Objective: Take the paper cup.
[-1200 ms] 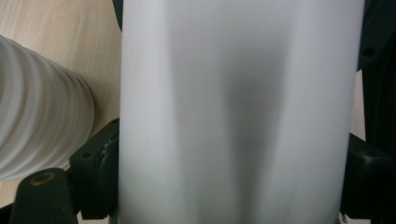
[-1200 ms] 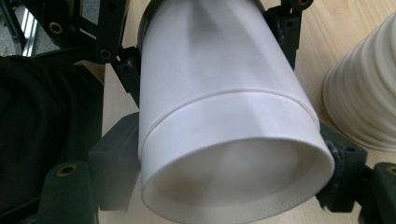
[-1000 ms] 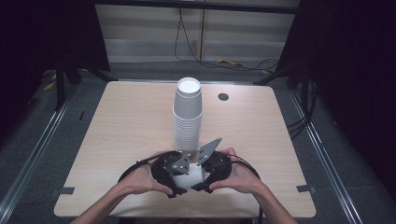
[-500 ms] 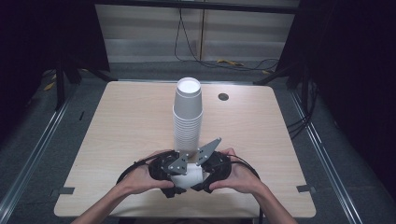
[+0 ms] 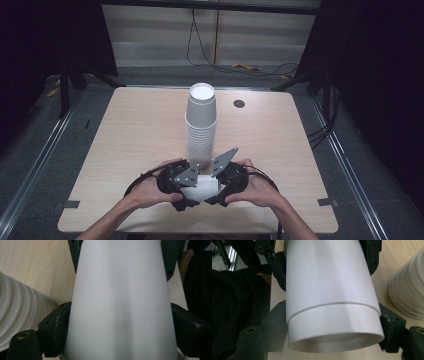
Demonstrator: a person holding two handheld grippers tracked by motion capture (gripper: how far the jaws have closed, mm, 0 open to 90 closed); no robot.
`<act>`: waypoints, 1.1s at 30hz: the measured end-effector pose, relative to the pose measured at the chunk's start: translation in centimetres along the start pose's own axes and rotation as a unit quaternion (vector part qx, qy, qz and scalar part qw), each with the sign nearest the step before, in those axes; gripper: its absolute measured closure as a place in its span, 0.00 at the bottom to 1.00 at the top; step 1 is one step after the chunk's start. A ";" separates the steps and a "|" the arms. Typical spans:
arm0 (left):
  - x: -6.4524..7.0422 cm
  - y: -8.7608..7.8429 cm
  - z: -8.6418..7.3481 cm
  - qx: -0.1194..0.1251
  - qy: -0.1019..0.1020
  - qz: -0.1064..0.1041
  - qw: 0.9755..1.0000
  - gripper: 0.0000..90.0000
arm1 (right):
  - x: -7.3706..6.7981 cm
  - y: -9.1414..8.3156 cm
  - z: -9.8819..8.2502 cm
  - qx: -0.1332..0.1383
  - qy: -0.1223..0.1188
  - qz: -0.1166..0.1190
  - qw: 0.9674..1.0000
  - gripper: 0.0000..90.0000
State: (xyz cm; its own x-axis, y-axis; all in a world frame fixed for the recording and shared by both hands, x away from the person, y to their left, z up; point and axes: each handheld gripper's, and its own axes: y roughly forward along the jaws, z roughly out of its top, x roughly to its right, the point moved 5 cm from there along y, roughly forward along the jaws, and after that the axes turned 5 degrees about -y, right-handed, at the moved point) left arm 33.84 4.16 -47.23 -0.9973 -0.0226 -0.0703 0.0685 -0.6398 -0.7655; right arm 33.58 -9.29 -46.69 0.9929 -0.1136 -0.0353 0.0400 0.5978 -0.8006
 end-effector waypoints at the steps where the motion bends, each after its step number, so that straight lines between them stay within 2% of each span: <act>1: 0.0 -0.1 0.0 0.003 0.001 -0.001 1.000 0.16 | 0.0 0.0 0.0 0.000 0.000 0.000 1.000 0.27; 5: 0.0 -0.4 0.1 0.013 0.001 -0.001 1.000 0.16 | 0.0 -0.1 0.0 0.003 0.000 0.001 1.000 0.27; 7: 0.0 -0.5 0.2 0.026 -0.004 -0.003 1.000 0.16 | 0.1 -0.1 0.0 0.005 -0.002 -0.002 1.000 0.27; 9: -0.1 -0.7 0.2 0.034 0.000 -0.003 0.999 0.17 | 0.0 -0.1 0.1 0.002 -0.003 -0.003 1.000 0.27; 13: -0.2 -1.1 0.3 0.050 -0.009 0.001 0.999 0.17 | 0.1 -0.2 0.0 0.008 -0.001 0.000 1.000 0.27; 20: -0.1 -1.6 0.2 0.075 -0.028 -0.007 0.997 0.17 | 0.0 -0.2 0.1 0.005 -0.005 -0.002 1.000 0.27; 23: -0.3 -2.3 0.4 0.106 -0.036 -0.008 0.994 0.18 | 0.2 0.0 -0.1 -0.005 -0.005 -0.006 1.000 0.27; 27: -0.6 -3.0 0.4 0.119 -0.043 -0.005 0.992 0.17 | 0.0 0.0 -0.1 0.006 -0.001 -0.001 1.000 0.27; 30: -0.8 -3.3 0.4 0.145 -0.066 -0.010 0.987 0.17 | 0.1 -0.2 0.0 0.004 -0.002 -0.009 1.000 0.27; 33: -1.0 -3.7 0.3 0.165 -0.083 -0.013 0.983 0.17 | 0.5 -0.2 -0.4 0.012 0.012 -0.010 1.000 0.27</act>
State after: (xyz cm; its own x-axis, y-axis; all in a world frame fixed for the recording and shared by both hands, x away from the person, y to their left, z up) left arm 34.62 6.32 -44.19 -0.9912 -0.1105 0.0733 0.0573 -0.8558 -0.5142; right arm 34.02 -9.82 -46.77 0.9889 -0.1448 -0.0343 0.0627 0.6147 -0.7863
